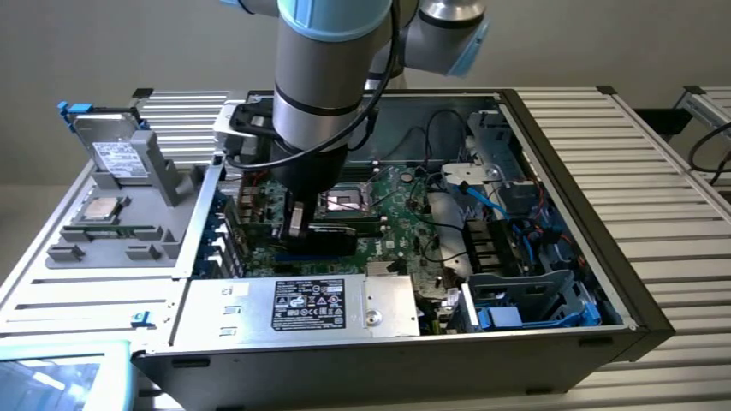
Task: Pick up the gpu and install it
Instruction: 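Pick up the gpu and move the gpu toward the slot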
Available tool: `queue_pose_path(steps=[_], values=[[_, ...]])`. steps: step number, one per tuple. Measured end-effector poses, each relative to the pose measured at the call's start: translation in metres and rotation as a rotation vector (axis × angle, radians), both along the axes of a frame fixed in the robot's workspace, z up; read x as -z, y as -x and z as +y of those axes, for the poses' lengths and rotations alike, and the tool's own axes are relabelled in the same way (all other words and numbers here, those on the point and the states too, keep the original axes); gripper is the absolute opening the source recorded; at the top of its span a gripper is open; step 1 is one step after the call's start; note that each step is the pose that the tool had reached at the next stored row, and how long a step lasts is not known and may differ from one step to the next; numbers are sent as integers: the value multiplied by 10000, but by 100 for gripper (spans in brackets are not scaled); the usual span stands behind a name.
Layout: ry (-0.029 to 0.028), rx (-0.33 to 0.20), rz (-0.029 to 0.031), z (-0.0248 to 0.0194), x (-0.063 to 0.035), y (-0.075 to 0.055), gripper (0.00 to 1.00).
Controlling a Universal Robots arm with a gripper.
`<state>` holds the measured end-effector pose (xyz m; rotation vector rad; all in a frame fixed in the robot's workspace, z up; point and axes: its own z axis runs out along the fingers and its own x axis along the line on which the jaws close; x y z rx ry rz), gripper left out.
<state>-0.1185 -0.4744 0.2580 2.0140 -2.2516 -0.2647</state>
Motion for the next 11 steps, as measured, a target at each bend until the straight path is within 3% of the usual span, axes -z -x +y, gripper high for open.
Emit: queue_pose_path(steps=[8, 9, 11], values=[[-8, -1, 48, -2, 1, -34, 28], [-20, -1, 56, -2, 0, -35, 28], [-122, -3, 122, -7, 1, -44, 28]])
